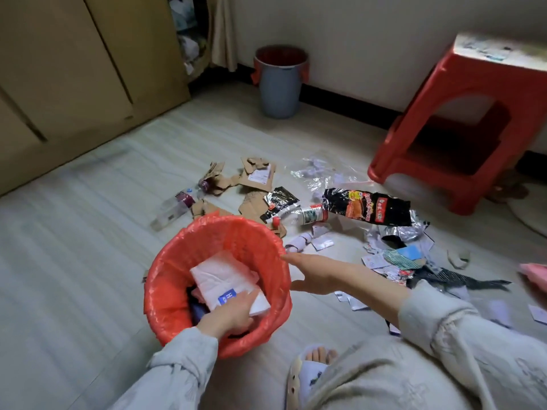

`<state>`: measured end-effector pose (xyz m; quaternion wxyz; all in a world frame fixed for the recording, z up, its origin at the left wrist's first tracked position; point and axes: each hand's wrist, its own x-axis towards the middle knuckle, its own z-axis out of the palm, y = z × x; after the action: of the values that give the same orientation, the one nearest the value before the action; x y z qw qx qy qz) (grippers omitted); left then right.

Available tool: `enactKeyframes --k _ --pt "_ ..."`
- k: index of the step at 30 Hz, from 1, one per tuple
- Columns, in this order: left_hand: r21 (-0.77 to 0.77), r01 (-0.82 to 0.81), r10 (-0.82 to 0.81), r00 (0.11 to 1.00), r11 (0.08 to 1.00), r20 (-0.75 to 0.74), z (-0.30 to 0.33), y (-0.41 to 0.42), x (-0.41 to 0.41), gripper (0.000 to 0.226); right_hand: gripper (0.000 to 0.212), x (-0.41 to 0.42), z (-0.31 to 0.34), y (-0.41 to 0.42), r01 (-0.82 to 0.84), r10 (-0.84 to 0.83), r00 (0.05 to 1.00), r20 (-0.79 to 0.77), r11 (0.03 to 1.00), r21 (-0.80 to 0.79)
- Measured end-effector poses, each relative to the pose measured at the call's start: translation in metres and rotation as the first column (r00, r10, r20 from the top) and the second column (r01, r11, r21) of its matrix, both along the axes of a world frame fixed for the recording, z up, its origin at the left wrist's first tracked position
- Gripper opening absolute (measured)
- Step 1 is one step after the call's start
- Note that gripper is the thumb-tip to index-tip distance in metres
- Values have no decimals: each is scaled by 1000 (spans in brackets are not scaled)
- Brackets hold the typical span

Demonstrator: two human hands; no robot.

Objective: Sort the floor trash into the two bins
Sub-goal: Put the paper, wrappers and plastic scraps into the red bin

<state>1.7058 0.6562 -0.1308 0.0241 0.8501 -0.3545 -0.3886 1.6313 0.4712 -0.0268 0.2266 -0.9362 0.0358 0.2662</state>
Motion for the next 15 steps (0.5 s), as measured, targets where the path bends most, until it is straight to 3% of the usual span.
enactKeyframes --k 4,6,8,11,15 --pt "256 44 6 982 966 -189 -15 -9 20 75 68 -4 -26 -1 -32 33 998 49 999 -10" --pt "311 21 62 965 950 -256 -29 -10 31 82 69 -9 -39 -1 -9 8 994 108 1000 8" --pt "284 -22 90 969 959 -229 -48 -8 34 86 70 -14 -50 1 10 -15 984 177 1000 29" --pt "350 75 -49 995 934 -81 -66 -6 22 87 72 -19 -65 10 22 -34 970 242 999 50" --pt "286 -7 12 1000 958 -13 -82 -3 11 78 94 -20 -74 13 43 -67 956 285 995 89"
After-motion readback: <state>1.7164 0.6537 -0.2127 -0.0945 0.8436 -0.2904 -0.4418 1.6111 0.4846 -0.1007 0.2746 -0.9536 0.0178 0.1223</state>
